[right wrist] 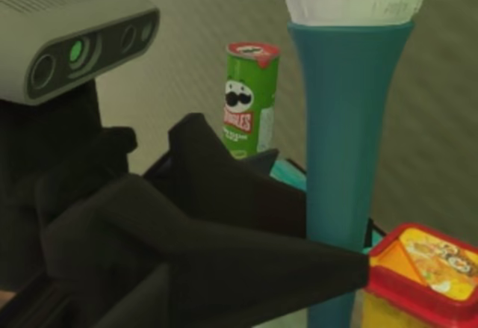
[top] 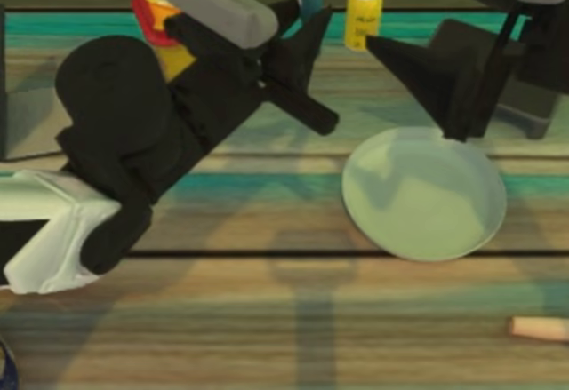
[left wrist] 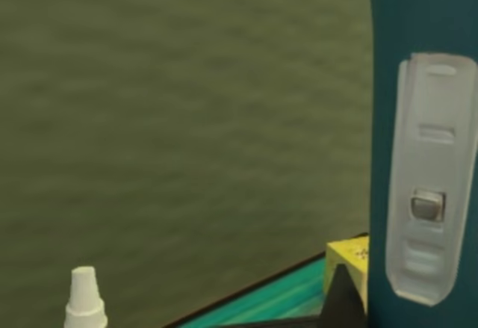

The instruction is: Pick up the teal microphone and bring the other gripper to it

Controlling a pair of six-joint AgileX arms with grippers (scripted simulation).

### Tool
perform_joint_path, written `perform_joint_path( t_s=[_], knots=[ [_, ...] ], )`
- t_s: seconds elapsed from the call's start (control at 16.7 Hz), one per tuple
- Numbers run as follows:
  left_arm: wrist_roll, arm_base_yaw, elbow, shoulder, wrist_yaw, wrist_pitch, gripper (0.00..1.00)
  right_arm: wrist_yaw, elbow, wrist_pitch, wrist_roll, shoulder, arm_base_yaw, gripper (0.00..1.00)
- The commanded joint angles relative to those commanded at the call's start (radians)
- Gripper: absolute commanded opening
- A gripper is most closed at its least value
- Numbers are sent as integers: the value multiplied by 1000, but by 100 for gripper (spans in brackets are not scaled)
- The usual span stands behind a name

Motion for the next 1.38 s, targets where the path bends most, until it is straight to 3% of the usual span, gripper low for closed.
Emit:
perform_joint_path(
  t_s=[0.24, 0.72, 0.96, 1.38],
  knots=[
    [0, 0, 0, 0, 0, 0, 0, 22, 33, 5, 1, 37, 20, 100],
    [0, 0, 0, 0, 0, 0, 0, 185, 270, 39, 7, 308, 180, 100],
    [0, 0, 0, 0, 0, 0, 0, 191, 279, 40, 7, 318, 186, 100],
    [0, 0, 0, 0, 0, 0, 0, 191, 279, 40, 7, 318, 186, 47]
  ],
)
